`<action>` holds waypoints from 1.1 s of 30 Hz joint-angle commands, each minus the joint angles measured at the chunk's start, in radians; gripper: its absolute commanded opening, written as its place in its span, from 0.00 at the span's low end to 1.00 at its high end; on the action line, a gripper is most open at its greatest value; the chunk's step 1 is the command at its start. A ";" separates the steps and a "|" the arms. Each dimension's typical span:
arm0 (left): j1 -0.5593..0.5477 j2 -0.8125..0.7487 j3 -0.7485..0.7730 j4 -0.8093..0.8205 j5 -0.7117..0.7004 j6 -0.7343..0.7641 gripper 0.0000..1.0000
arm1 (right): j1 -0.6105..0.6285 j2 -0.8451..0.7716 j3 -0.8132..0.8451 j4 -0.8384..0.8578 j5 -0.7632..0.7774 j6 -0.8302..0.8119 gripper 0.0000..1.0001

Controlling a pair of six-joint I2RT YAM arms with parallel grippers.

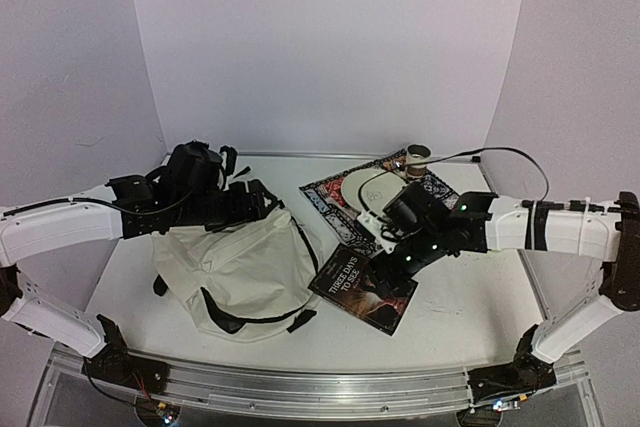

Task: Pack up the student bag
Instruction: Pick up the student bag from the center of the board.

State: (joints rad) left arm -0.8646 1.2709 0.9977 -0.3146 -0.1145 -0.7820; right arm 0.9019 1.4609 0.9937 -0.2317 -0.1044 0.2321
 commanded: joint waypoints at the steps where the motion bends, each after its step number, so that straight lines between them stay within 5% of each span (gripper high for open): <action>1: 0.002 -0.009 0.005 -0.030 -0.063 0.022 0.88 | 0.149 0.044 -0.015 -0.001 0.292 -0.081 0.80; 14: 0.019 -0.015 -0.004 -0.043 -0.097 0.018 0.90 | 0.388 0.370 0.070 0.141 0.657 -0.150 0.82; 19: 0.026 -0.026 -0.008 -0.044 -0.097 0.015 0.90 | 0.411 0.469 0.093 0.180 0.793 -0.158 0.75; 23: 0.027 -0.029 -0.008 -0.044 -0.087 0.010 0.90 | 0.411 0.499 0.081 0.217 0.870 -0.168 0.59; 30: 0.026 -0.021 -0.011 -0.043 -0.050 -0.007 0.90 | 0.412 0.467 0.080 0.223 0.893 -0.207 0.04; 33: 0.027 -0.009 -0.005 -0.040 -0.025 -0.018 0.90 | 0.411 0.398 0.076 0.255 0.874 -0.223 0.00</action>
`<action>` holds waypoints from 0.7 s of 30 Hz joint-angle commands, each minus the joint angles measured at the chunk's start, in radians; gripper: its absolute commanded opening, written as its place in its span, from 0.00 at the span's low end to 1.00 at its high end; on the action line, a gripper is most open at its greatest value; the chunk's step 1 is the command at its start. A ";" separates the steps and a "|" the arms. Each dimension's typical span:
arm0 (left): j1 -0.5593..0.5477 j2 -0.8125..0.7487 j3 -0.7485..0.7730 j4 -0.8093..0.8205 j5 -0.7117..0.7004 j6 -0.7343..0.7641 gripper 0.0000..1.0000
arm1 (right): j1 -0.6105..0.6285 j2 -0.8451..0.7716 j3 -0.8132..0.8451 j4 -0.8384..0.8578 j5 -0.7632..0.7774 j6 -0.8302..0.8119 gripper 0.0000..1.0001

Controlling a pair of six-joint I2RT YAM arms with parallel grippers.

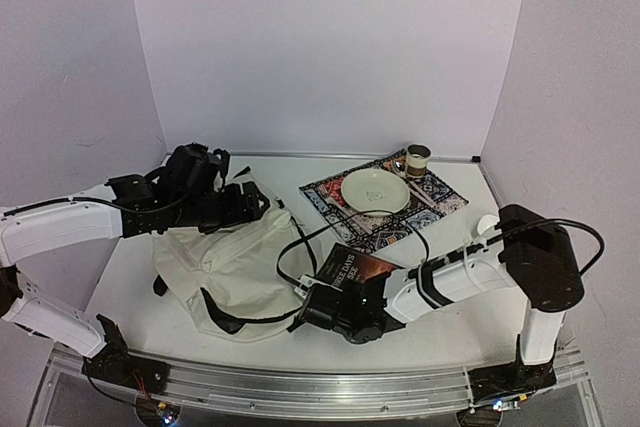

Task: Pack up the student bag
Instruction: Pick up the student bag from the center of the board.

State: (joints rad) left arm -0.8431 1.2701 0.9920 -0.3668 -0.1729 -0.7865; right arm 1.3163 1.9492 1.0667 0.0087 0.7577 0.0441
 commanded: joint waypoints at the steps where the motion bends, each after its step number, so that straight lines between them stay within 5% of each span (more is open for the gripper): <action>1: 0.005 -0.004 0.002 0.016 0.045 -0.017 0.89 | -0.004 -0.117 0.000 0.021 0.006 -0.035 0.00; 11: 0.004 0.093 -0.008 0.184 0.302 -0.116 0.89 | -0.003 -0.322 -0.032 0.107 -0.014 -0.107 0.00; 21: -0.013 0.206 -0.012 0.355 0.476 -0.258 0.90 | -0.003 -0.357 -0.047 0.162 -0.016 -0.133 0.00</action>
State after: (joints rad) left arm -0.8446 1.4565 0.9791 -0.1225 0.2195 -0.9728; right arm 1.3106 1.6379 1.0278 0.1238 0.7167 -0.0695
